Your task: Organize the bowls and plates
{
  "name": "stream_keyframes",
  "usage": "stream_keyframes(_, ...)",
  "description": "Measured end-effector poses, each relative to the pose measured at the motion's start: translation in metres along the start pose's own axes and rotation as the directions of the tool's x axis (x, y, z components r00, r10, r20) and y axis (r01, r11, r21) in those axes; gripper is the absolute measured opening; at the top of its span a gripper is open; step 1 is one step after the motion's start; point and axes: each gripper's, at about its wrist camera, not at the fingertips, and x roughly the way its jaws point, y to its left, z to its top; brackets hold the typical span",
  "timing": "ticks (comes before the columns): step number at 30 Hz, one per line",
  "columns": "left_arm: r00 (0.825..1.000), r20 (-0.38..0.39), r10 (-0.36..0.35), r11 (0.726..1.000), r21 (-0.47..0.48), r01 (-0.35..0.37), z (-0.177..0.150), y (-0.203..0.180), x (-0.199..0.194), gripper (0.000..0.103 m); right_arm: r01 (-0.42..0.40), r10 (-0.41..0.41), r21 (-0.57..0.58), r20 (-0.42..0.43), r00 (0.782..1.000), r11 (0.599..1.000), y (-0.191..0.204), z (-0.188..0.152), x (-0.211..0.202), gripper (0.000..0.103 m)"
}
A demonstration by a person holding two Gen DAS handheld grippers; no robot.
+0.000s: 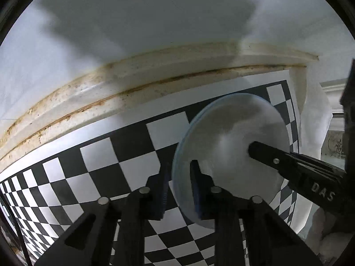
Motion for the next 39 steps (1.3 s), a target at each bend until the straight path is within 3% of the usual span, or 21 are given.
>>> stream_keyframes(1, 1.000, 0.006, 0.007, 1.000, 0.008, -0.007, -0.002, -0.003, -0.002, 0.012, -0.018, 0.018, 0.007, -0.006, 1.000, 1.000, 0.000, 0.001, 0.002, 0.015)
stream_keyframes(5, 1.000, 0.016, 0.014, 1.000, 0.010, -0.015, -0.010, -0.007, -0.008, 0.012, 0.057, -0.057, -0.038, -0.008, 0.998, 0.998, 0.009, 0.000, 0.002, 0.011)
stream_keyframes(17, 0.997, 0.079, -0.013, 0.999, 0.046, 0.010, -0.058, -0.034, -0.075, 0.012, 0.033, -0.032, -0.087, 0.013, 0.999, 0.996, 0.017, -0.033, -0.048, 0.010)
stream_keyframes(30, 0.983, 0.176, -0.046, 0.989, 0.147, 0.020, -0.144, -0.063, -0.149, 0.012, 0.032, -0.018, -0.128, 0.109, 0.994, 0.991, 0.042, -0.144, -0.120, 0.010)
stream_keyframes(39, 0.979, 0.190, -0.070, 0.978, 0.209, 0.029, -0.211, -0.080, -0.171, 0.012, 0.023, -0.003, -0.135, 0.146, 0.989, 0.991, 0.019, -0.225, -0.170, 0.010)
